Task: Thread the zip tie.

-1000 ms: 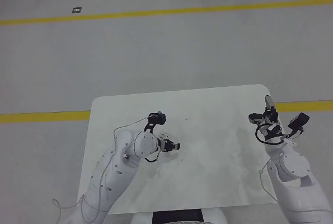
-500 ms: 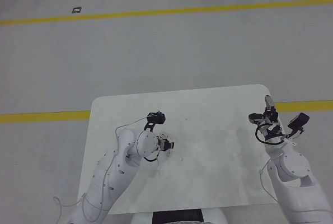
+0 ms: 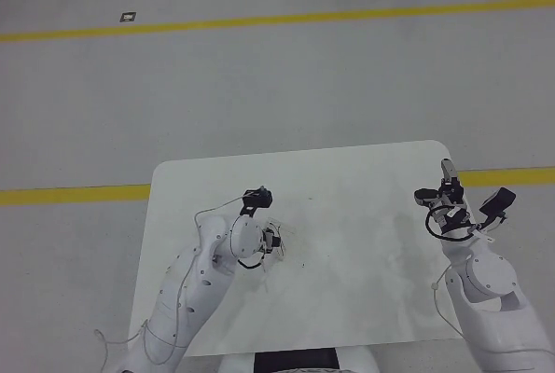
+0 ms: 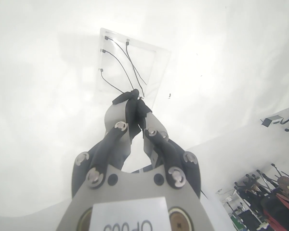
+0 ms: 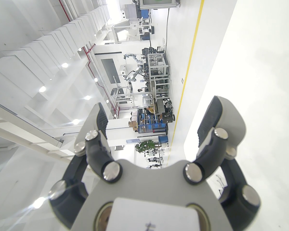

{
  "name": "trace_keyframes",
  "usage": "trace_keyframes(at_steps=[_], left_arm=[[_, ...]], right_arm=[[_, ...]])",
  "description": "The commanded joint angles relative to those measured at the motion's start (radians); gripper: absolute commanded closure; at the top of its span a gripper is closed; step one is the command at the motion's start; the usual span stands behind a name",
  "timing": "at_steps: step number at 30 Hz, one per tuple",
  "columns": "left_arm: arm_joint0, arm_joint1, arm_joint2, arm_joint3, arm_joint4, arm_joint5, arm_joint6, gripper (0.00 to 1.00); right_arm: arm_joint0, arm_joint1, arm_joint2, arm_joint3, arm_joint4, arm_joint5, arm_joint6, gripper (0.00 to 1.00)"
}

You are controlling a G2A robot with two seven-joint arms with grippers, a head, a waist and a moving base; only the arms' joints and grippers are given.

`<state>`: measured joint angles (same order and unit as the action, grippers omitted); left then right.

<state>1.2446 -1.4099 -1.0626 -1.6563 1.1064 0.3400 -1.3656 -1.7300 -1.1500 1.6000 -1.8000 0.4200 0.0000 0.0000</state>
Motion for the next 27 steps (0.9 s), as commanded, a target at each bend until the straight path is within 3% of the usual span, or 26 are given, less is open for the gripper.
trace_keyframes(at_steps=[1,4,6,13,18,27], left_arm=[[-0.008,-0.005,0.002,0.022,-0.003,0.0,0.004,1.0],[-0.019,-0.011,0.005,0.049,-0.007,0.0,0.011,1.0],[-0.026,-0.014,0.008,0.064,-0.009,0.0,0.014,0.91],[-0.054,-0.026,0.015,0.122,-0.013,0.0,0.026,0.82],[-0.073,-0.034,0.02,0.161,-0.021,0.0,0.037,0.86],[-0.117,-0.047,0.04,0.244,-0.033,0.0,0.06,0.82]], right_arm=[[0.0,0.0,0.0,0.0,0.0,0.0,0.0,0.0],[0.0,0.0,0.0,0.0,0.0,0.0,0.0,0.0],[0.0,0.0,0.0,0.0,0.0,0.0,0.0,0.0],[0.0,0.0,0.0,0.0,0.0,0.0,0.0,0.0],[0.0,0.0,0.0,0.0,0.0,0.0,0.0,0.0],[0.0,0.0,0.0,0.0,0.0,0.0,0.0,0.0]])
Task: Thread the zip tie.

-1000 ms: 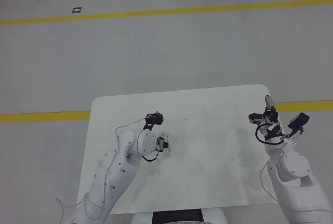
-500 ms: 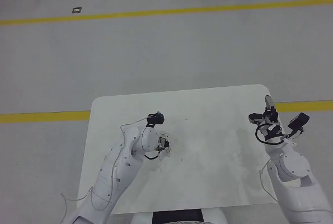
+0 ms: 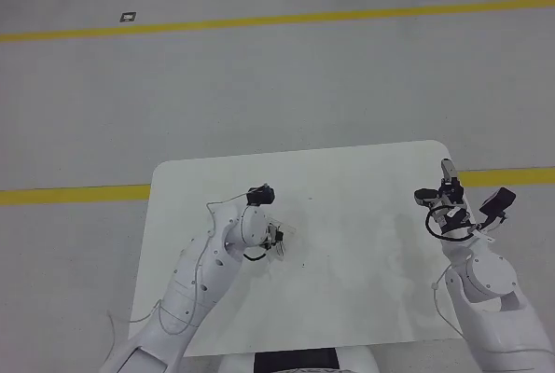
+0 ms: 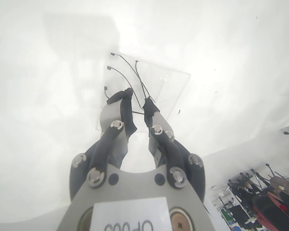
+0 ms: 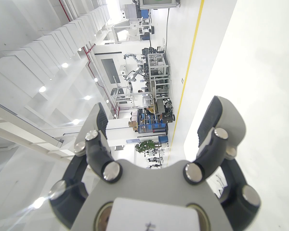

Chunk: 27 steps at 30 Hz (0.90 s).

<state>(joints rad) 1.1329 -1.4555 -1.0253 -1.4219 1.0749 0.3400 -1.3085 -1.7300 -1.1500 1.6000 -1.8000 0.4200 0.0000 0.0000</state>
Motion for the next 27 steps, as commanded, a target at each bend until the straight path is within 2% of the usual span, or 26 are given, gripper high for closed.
trace_keyframes(at_steps=[1,14,27], left_arm=[[-0.012,-0.003,0.006,0.024,-0.004,0.0,0.007,0.82],[-0.081,-0.022,0.048,0.146,-0.049,0.0,0.034,0.8],[-0.127,-0.034,0.086,0.234,-0.081,0.0,0.057,0.83]], right_arm=[[0.0,0.0,0.0,0.0,0.0,0.0,0.0,0.0],[0.0,0.0,0.0,0.0,0.0,0.0,0.0,0.0],[0.0,0.0,0.0,0.0,0.0,0.0,0.0,0.0]])
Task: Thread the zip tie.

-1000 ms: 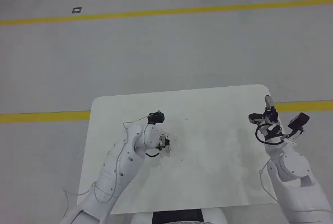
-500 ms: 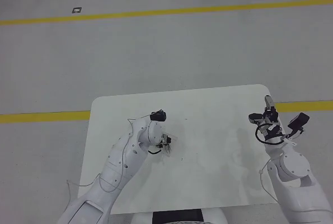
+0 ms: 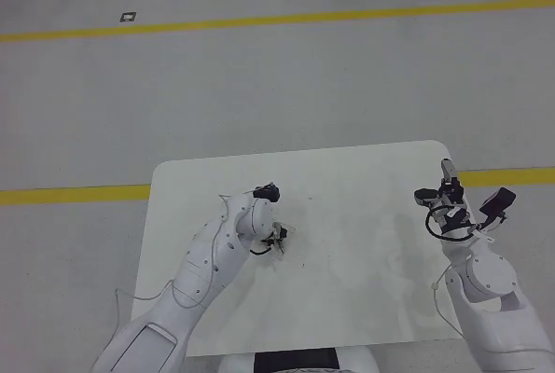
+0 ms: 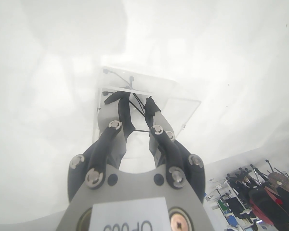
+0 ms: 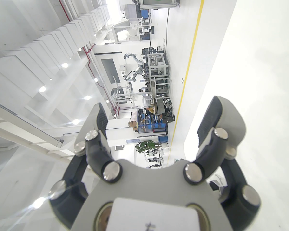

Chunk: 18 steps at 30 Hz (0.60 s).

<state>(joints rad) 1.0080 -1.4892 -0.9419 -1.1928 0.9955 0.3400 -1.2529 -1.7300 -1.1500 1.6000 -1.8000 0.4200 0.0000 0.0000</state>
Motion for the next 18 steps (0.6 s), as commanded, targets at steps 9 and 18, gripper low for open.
trace_keyframes(at_steps=[9,18], left_arm=[[-0.018,-0.004,0.012,0.026,-0.013,0.0,0.006,1.0],[0.008,0.005,-0.012,-0.052,0.03,0.0,-0.036,1.0]], right_arm=[[0.0,0.0,0.0,0.0,0.0,0.0,0.0,0.0],[0.0,0.0,0.0,0.0,0.0,0.0,0.0,0.0]])
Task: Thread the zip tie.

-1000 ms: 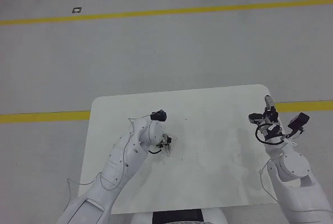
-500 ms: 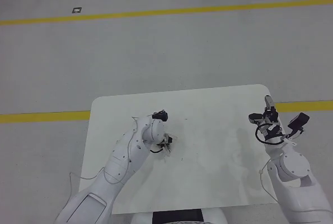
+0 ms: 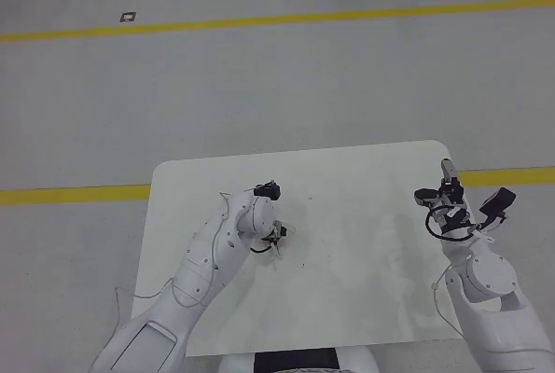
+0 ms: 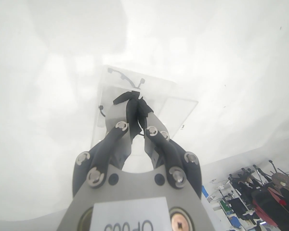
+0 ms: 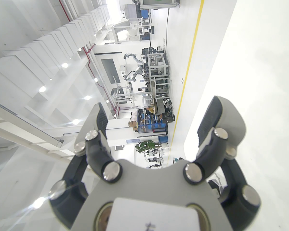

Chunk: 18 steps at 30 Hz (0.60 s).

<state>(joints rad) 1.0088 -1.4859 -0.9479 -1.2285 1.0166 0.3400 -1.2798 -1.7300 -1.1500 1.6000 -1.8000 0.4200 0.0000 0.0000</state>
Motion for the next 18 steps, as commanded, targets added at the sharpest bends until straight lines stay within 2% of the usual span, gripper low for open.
trace_keyframes(at_steps=[1,4,13,18], left_arm=[[0.013,0.003,-0.01,-0.029,0.015,0.0,-0.015,1.0],[0.032,0.007,-0.027,-0.065,0.033,0.0,-0.034,1.0],[0.07,0.009,-0.055,-0.135,0.067,0.0,-0.064,0.99],[0.083,0.009,-0.064,-0.157,0.078,0.0,-0.073,0.95]], right_arm=[[0.0,0.0,0.0,0.0,0.0,0.0,0.0,0.0],[0.0,0.0,0.0,0.0,0.0,0.0,0.0,0.0],[0.0,0.0,0.0,0.0,0.0,0.0,0.0,0.0],[0.0,0.0,0.0,0.0,0.0,0.0,0.0,0.0]])
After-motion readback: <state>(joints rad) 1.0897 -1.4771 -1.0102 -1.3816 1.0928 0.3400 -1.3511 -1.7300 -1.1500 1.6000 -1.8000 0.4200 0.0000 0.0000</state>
